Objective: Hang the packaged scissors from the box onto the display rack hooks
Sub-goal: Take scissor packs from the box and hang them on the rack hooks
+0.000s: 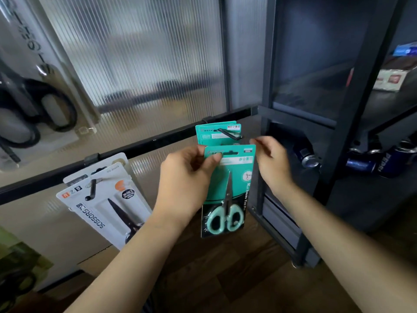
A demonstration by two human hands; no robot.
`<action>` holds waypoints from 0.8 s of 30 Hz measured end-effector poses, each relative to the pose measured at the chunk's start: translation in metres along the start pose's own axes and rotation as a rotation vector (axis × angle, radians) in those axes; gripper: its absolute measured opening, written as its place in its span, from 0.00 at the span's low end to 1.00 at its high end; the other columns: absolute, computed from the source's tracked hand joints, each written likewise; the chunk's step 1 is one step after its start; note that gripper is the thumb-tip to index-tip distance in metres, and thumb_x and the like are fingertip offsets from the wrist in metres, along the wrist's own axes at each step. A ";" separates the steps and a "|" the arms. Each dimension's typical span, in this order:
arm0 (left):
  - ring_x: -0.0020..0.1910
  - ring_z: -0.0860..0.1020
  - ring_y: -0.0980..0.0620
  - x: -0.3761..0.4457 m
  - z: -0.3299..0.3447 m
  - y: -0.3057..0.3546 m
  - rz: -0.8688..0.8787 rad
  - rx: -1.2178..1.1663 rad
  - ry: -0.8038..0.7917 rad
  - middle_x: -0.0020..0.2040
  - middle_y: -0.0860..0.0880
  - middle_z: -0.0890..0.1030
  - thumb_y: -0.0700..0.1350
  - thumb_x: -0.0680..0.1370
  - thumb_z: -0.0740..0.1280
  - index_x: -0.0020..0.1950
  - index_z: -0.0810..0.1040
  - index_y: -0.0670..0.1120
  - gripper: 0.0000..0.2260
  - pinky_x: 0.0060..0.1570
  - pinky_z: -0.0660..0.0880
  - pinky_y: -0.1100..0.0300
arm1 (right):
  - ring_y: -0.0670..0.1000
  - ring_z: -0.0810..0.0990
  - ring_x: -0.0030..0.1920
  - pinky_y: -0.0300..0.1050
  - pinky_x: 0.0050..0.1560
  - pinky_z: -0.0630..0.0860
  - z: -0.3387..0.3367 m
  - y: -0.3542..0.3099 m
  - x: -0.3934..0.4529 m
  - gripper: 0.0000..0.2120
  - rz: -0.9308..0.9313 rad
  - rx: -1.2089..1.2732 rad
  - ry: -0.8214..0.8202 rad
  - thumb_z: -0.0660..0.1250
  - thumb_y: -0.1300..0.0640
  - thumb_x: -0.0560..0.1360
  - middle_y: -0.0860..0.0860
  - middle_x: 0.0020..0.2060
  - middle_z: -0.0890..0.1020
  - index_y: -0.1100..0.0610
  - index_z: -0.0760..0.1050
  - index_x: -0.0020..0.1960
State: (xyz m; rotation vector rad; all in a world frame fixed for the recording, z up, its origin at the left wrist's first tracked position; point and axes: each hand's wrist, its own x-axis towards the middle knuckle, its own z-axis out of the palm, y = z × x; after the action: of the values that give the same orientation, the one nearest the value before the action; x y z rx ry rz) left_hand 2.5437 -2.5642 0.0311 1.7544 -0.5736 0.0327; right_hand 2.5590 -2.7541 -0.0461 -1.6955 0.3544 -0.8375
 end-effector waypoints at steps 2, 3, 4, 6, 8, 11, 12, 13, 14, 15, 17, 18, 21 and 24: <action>0.46 0.82 0.58 0.008 0.012 0.003 -0.002 -0.020 -0.017 0.48 0.51 0.84 0.42 0.76 0.68 0.43 0.80 0.48 0.03 0.47 0.79 0.61 | 0.52 0.82 0.48 0.52 0.45 0.79 -0.011 0.010 -0.007 0.06 -0.021 -0.089 0.031 0.63 0.55 0.78 0.51 0.46 0.82 0.55 0.76 0.53; 0.46 0.82 0.58 0.011 0.017 0.004 -0.006 -0.030 -0.016 0.48 0.50 0.84 0.42 0.76 0.68 0.43 0.79 0.48 0.03 0.47 0.80 0.60 | 0.52 0.82 0.47 0.53 0.44 0.79 -0.016 0.013 -0.010 0.07 -0.024 -0.126 0.039 0.63 0.55 0.79 0.52 0.46 0.83 0.56 0.77 0.53; 0.47 0.82 0.58 0.014 0.022 0.005 -0.010 -0.037 -0.013 0.48 0.50 0.84 0.42 0.76 0.68 0.42 0.79 0.48 0.03 0.48 0.80 0.58 | 0.51 0.82 0.47 0.53 0.43 0.79 -0.020 0.016 -0.013 0.07 -0.015 -0.151 0.043 0.63 0.55 0.79 0.52 0.46 0.83 0.57 0.77 0.53; 0.47 0.82 0.58 0.019 0.030 0.006 -0.019 -0.046 -0.011 0.47 0.51 0.83 0.43 0.76 0.68 0.41 0.79 0.48 0.05 0.50 0.80 0.54 | 0.51 0.82 0.47 0.51 0.41 0.80 -0.026 0.023 -0.018 0.08 -0.016 -0.173 0.045 0.63 0.56 0.79 0.53 0.46 0.83 0.58 0.77 0.53; 0.47 0.82 0.57 0.020 0.034 0.004 -0.020 -0.036 -0.014 0.47 0.51 0.84 0.43 0.76 0.68 0.40 0.79 0.49 0.05 0.50 0.80 0.52 | 0.48 0.82 0.47 0.40 0.38 0.78 -0.032 0.027 -0.022 0.08 -0.011 -0.186 0.033 0.63 0.56 0.79 0.52 0.46 0.83 0.59 0.76 0.53; 0.48 0.82 0.56 0.020 0.037 0.000 -0.025 -0.027 0.003 0.48 0.50 0.84 0.44 0.76 0.68 0.40 0.78 0.48 0.05 0.51 0.80 0.52 | 0.45 0.81 0.46 0.34 0.37 0.76 -0.034 0.031 -0.028 0.08 0.003 -0.170 0.018 0.63 0.56 0.79 0.51 0.46 0.82 0.59 0.76 0.53; 0.48 0.81 0.56 0.019 0.037 0.000 -0.047 -0.044 0.008 0.50 0.49 0.83 0.44 0.76 0.68 0.40 0.78 0.48 0.05 0.50 0.80 0.53 | 0.46 0.81 0.46 0.37 0.39 0.77 -0.034 0.033 -0.030 0.08 0.008 -0.176 0.020 0.63 0.56 0.79 0.51 0.45 0.83 0.59 0.76 0.53; 0.49 0.81 0.56 0.019 0.038 -0.001 -0.070 -0.069 0.015 0.51 0.48 0.83 0.44 0.76 0.68 0.40 0.77 0.48 0.05 0.49 0.80 0.54 | 0.45 0.81 0.46 0.39 0.40 0.77 -0.033 0.034 -0.031 0.08 0.012 -0.181 0.022 0.63 0.56 0.79 0.51 0.45 0.83 0.58 0.77 0.53; 0.49 0.81 0.56 0.019 0.038 -0.002 -0.087 -0.096 0.027 0.51 0.48 0.83 0.44 0.76 0.68 0.40 0.77 0.48 0.05 0.49 0.80 0.55 | 0.44 0.81 0.45 0.38 0.40 0.76 -0.033 0.035 -0.032 0.07 0.017 -0.184 0.027 0.63 0.55 0.79 0.50 0.44 0.83 0.57 0.77 0.52; 0.49 0.82 0.56 0.020 0.038 -0.003 -0.090 -0.114 0.045 0.50 0.48 0.83 0.44 0.76 0.68 0.40 0.77 0.47 0.05 0.49 0.80 0.55 | 0.43 0.80 0.45 0.35 0.40 0.75 -0.032 0.037 -0.034 0.07 0.020 -0.184 0.034 0.63 0.55 0.79 0.50 0.44 0.82 0.56 0.77 0.52; 0.48 0.82 0.56 0.022 0.037 -0.005 -0.078 -0.115 0.080 0.47 0.49 0.83 0.43 0.77 0.68 0.41 0.78 0.47 0.05 0.48 0.80 0.56 | 0.42 0.80 0.44 0.33 0.38 0.74 -0.032 0.040 -0.036 0.06 0.024 -0.190 0.043 0.63 0.55 0.79 0.49 0.42 0.82 0.56 0.78 0.51; 0.47 0.82 0.56 0.022 0.036 -0.005 -0.069 -0.105 0.093 0.47 0.49 0.83 0.43 0.77 0.68 0.41 0.78 0.47 0.05 0.45 0.80 0.59 | 0.43 0.80 0.43 0.35 0.39 0.75 -0.031 0.041 -0.037 0.06 0.023 -0.198 0.048 0.63 0.56 0.79 0.50 0.42 0.82 0.56 0.78 0.50; 0.45 0.82 0.57 0.024 0.035 -0.004 -0.049 -0.083 0.109 0.47 0.49 0.83 0.44 0.77 0.68 0.41 0.78 0.47 0.04 0.38 0.77 0.66 | 0.46 0.80 0.43 0.40 0.41 0.75 -0.031 0.043 -0.037 0.06 0.022 -0.220 0.065 0.64 0.56 0.78 0.50 0.41 0.82 0.57 0.78 0.49; 0.46 0.81 0.56 0.025 0.036 -0.003 -0.059 -0.066 0.118 0.48 0.49 0.83 0.45 0.77 0.68 0.43 0.78 0.48 0.04 0.38 0.77 0.66 | 0.42 0.78 0.42 0.33 0.39 0.72 -0.032 0.044 -0.037 0.06 0.007 -0.246 0.066 0.63 0.57 0.78 0.49 0.42 0.82 0.57 0.78 0.50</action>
State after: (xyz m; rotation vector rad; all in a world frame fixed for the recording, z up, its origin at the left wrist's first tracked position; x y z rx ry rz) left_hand 2.5568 -2.6062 0.0268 1.6915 -0.4326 0.0746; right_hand 2.5191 -2.7672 -0.0972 -1.8955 0.5251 -0.8740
